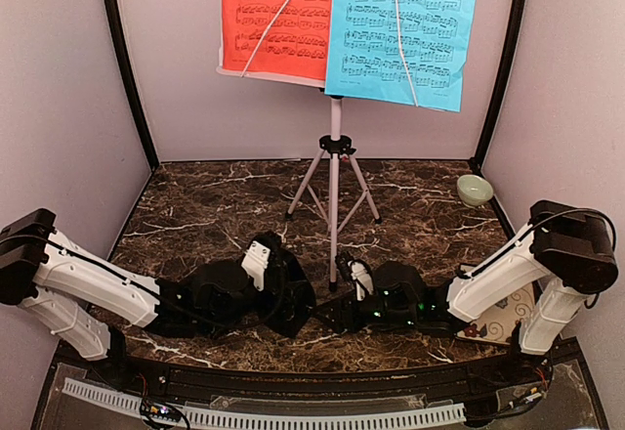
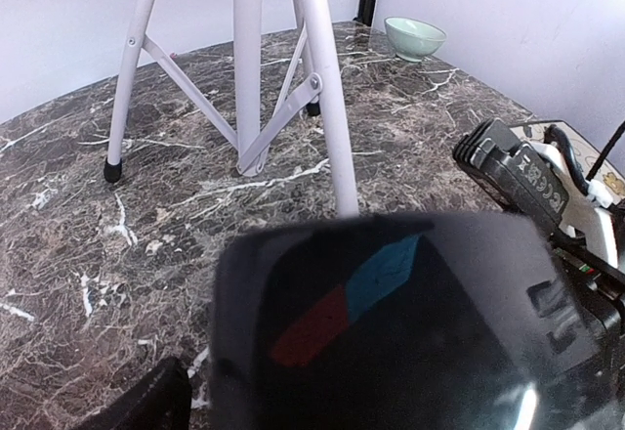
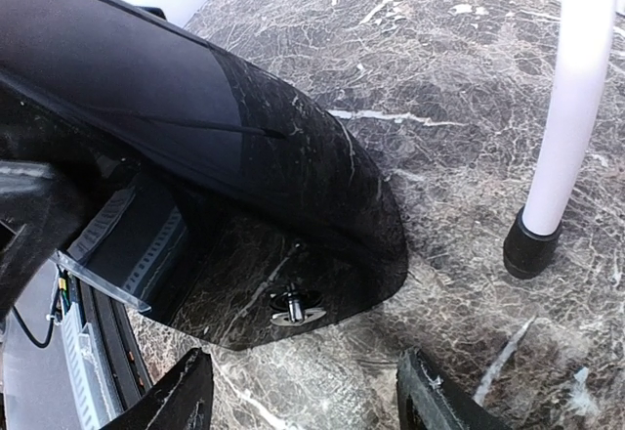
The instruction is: Set up the instrument practice props
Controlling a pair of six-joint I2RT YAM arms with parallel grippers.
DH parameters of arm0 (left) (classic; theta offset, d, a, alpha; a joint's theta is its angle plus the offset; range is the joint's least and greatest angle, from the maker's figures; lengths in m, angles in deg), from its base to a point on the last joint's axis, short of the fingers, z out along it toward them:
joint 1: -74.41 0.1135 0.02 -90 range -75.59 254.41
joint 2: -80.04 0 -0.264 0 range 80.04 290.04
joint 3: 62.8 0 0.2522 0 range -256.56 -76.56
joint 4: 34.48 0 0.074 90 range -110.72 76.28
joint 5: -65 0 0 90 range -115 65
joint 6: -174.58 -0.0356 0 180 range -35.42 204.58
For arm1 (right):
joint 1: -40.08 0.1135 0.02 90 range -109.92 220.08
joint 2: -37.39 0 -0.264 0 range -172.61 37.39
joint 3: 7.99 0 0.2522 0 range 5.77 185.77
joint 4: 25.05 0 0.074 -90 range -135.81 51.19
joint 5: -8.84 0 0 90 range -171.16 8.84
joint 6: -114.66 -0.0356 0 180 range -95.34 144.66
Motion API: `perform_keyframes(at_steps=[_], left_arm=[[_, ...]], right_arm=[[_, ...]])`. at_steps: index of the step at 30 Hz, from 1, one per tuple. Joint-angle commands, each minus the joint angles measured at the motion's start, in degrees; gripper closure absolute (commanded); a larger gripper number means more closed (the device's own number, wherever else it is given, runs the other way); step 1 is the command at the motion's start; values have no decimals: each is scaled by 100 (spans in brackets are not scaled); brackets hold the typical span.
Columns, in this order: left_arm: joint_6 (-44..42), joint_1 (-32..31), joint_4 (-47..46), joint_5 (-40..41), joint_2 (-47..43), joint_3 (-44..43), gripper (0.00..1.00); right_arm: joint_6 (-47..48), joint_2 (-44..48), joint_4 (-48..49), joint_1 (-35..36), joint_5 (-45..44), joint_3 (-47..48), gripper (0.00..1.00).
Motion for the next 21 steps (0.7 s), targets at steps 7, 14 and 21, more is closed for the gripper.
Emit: perform_keyframes(at_steps=[7,14,21], left_arm=[[-110,161,-490,115,134,-66,43],[-641,157,-410,249,-461,-324,77],[-2042,69,-587,78,-1113,-551,89]], right_arm=[[-28,137,321,-7,-129,-95,34],[69,228,424,-1,-357,-58,33],[554,483,380,50,-864,-7,33]])
